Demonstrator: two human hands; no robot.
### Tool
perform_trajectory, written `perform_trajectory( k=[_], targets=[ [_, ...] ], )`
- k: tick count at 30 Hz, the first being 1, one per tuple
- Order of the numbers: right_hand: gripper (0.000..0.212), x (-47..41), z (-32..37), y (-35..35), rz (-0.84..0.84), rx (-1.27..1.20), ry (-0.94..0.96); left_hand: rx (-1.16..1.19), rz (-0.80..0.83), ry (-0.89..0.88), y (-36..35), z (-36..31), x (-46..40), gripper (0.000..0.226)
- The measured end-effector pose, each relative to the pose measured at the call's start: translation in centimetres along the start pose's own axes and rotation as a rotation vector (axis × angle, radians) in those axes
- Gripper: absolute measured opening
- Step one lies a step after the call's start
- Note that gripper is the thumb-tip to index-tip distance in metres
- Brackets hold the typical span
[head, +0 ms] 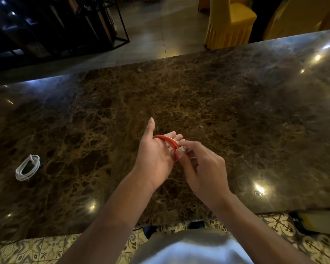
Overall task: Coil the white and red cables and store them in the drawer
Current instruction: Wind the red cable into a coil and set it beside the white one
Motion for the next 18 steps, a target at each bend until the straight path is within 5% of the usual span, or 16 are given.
perform_trajectory(
  k=[3, 8, 11, 18],
  targets=[
    [0.015, -0.6, 0.1, 0.2, 0.062, 0.119, -0.087, -0.078, -0.023, 0.012, 0.2, -0.3, -0.3, 0.091],
    [0.029, -1.3, 0.8, -0.8, 0.438, 0.172, -0.140, -0.154, -0.014, 0.100, 1.6, -1.3, -0.3, 0.086],
    [0.036, -0.7, 1.9, -0.8, 0.407, 0.326, -0.065, -0.103, 0.041, 0.177, 2.2, -2.0, -0.1, 0.089],
    [0.038, -0.8, 2.9, -1.2, 0.451, 0.262, 0.038, 0.075, 0.113, 0.162, 3.3, -4.2, -0.3, 0.097]
  ],
)
Point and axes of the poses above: each hand's wrist, its own x-axis away from the middle knuckle, its own y-axis out of the back of the hand, z = x × y, the point moved 3 cm from there along -x, towards the middle knuckle, and after that the axes turned 6 degrees about z, right-handed, at the moved point
